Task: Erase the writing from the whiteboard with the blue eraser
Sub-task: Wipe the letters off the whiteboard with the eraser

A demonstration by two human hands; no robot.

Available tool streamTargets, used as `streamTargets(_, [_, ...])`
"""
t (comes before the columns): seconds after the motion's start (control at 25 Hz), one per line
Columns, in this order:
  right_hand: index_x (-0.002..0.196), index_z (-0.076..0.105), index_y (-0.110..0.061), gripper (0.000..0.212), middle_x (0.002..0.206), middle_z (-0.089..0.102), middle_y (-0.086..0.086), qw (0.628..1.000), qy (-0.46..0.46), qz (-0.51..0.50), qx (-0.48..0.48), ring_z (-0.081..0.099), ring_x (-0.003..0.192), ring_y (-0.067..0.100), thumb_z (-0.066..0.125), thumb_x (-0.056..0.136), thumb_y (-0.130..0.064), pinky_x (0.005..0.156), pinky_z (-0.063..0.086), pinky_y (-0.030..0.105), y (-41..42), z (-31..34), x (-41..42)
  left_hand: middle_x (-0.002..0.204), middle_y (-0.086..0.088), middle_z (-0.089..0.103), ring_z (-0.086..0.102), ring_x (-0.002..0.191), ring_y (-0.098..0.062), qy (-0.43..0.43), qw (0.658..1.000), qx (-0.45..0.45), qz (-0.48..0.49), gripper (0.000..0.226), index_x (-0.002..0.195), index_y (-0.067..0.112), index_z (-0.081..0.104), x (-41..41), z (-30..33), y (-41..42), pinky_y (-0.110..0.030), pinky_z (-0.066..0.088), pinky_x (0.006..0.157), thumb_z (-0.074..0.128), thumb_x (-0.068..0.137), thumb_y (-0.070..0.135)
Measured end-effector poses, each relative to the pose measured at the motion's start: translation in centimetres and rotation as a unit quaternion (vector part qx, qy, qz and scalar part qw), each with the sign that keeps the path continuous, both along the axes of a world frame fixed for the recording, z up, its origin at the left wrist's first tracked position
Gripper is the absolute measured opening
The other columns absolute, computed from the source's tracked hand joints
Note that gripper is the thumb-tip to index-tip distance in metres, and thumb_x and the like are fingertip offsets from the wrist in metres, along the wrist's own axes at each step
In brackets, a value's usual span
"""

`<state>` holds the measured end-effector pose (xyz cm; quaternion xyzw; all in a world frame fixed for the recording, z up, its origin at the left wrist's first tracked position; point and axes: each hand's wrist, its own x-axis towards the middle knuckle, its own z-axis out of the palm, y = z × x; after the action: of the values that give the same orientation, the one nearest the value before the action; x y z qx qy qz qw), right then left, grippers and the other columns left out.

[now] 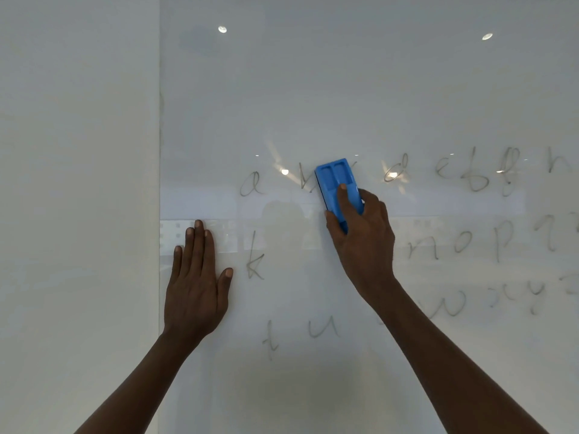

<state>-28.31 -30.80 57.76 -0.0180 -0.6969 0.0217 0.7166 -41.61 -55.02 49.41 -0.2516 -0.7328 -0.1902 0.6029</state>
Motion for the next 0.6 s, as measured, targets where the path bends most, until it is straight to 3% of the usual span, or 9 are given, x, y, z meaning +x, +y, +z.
streamTargets(0.16, [0.137,0.050,-0.012,0.051,0.121,0.055,0.019,0.999,-0.013,0.035,0.004,0.054,0.106,0.031,0.064,0.091,-0.029,0.071,0.055,0.041,-2.3,2.0,-0.8,0.171,-0.014,0.003,0.000,0.159,-0.025,0.000,1.000,0.001,-0.001,0.071,0.160,-0.001,0.011,-0.1,0.0,0.0,-0.038,0.002,0.129,0.030,0.103,0.038])
streamTargets(0.4, [0.139,0.048,-0.013,0.054,0.124,0.054,0.019,0.993,-0.062,0.038,0.090,0.055,0.103,0.031,0.066,0.089,-0.026,0.070,0.056,0.038,-1.2,-0.4,0.0,0.171,-0.014,0.004,0.000,0.159,-0.025,0.000,1.000,0.001,0.002,0.071,0.160,-0.001,0.011,-0.2,0.0,0.0,-0.036,0.000,0.129,0.030,0.103,0.037])
streamTargets(0.6, [0.138,0.048,-0.012,0.052,0.124,0.054,0.022,1.000,-0.023,-0.017,0.011,0.054,0.104,0.035,0.063,0.091,-0.026,0.068,0.056,0.043,2.1,-0.1,1.3,0.171,-0.015,0.005,0.002,0.159,-0.026,-0.001,1.000,0.001,-0.003,0.072,0.160,-0.001,0.012,-0.2,0.0,0.0,-0.038,0.003,0.129,0.030,0.103,0.038])
